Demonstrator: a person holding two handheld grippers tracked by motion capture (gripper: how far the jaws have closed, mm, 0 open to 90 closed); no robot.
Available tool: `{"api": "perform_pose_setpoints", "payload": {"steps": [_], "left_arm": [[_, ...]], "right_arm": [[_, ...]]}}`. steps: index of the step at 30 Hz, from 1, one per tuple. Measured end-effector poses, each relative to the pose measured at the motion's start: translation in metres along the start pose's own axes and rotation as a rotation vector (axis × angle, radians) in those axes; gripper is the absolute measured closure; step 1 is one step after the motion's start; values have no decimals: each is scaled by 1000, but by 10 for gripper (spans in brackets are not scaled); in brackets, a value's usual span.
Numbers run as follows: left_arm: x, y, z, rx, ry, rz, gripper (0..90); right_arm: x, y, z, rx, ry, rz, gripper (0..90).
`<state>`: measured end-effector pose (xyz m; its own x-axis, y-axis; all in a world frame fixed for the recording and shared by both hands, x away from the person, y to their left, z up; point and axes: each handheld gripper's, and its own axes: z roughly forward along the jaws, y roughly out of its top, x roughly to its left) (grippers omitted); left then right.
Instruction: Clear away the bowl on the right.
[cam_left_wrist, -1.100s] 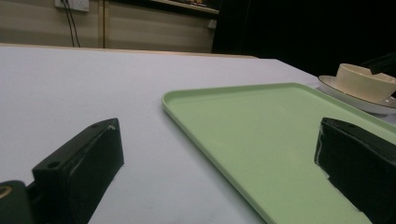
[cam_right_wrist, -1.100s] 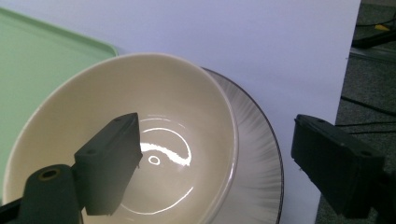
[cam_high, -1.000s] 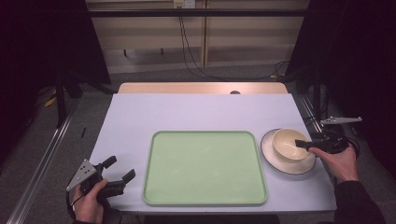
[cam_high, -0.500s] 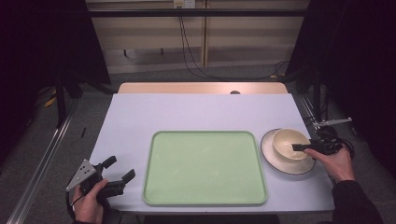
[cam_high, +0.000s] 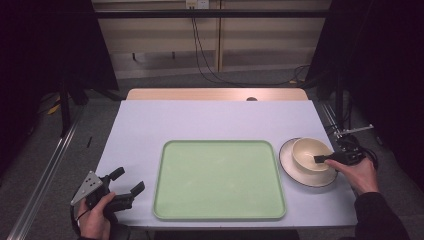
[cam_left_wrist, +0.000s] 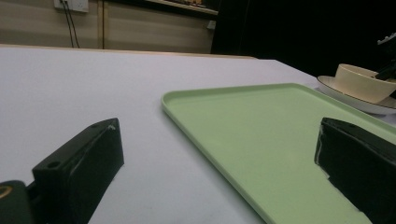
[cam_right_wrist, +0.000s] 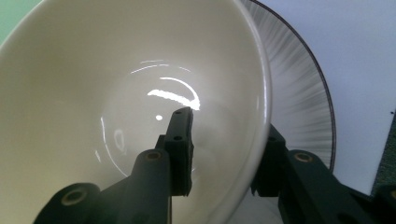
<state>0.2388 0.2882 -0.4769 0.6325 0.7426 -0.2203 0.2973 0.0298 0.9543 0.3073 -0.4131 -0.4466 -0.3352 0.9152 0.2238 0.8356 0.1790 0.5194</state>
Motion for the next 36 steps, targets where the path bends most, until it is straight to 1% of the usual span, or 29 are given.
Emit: {"api": "perform_pose_setpoints", "payload": {"steps": [4,5,6,7,10,11,12,14,15,17,20,21,23,24,26,28,32,36], "left_arm": [[0,0,0,-4,3,-4,13],[0,0,0,-3,4,-4,13],[0,0,0,-5,3,-5,13],[0,0,0,-6,4,-5,13],[0,0,0,-7,4,-8,13],[0,0,-1,-2,7,1,13],[0,0,-1,-2,5,1,13],[0,0,-2,-1,3,0,13],[0,0,-2,-1,5,-1,13],[0,0,-2,-1,4,-1,13],[1,0,-2,3,5,2,13],[0,0,-2,-4,8,-7,13],[0,-1,-2,0,6,-2,13],[0,0,-2,3,6,2,13],[0,-1,-2,-3,8,-7,13],[0,-1,-2,-3,8,-6,13],[0,-1,-2,-5,6,-8,13],[0,-1,-2,-5,6,-7,13]], "right_arm": [[-1,1,0,-4,-24,8,732],[-1,1,-1,-1,-17,16,756],[0,2,-1,4,-28,34,776],[-1,2,-1,-6,-20,23,793],[-1,3,-1,-8,-27,33,821],[-1,3,-1,-10,-24,35,830],[-1,3,-2,-6,-8,53,831],[-2,3,-2,-10,-7,48,832],[-1,3,-2,-4,-14,62,832],[-2,3,-2,-12,-10,52,833],[-2,3,-2,-19,-1,54,835],[-2,3,-2,-20,3,55,836],[-3,3,-3,-30,17,56,838],[-3,3,-4,-28,18,54,838],[-2,3,-5,-31,18,53,840],[-2,3,-5,-41,15,54,841],[-3,3,-7,-50,24,58,842],[-2,3,-7,-52,22,60,842]]}}
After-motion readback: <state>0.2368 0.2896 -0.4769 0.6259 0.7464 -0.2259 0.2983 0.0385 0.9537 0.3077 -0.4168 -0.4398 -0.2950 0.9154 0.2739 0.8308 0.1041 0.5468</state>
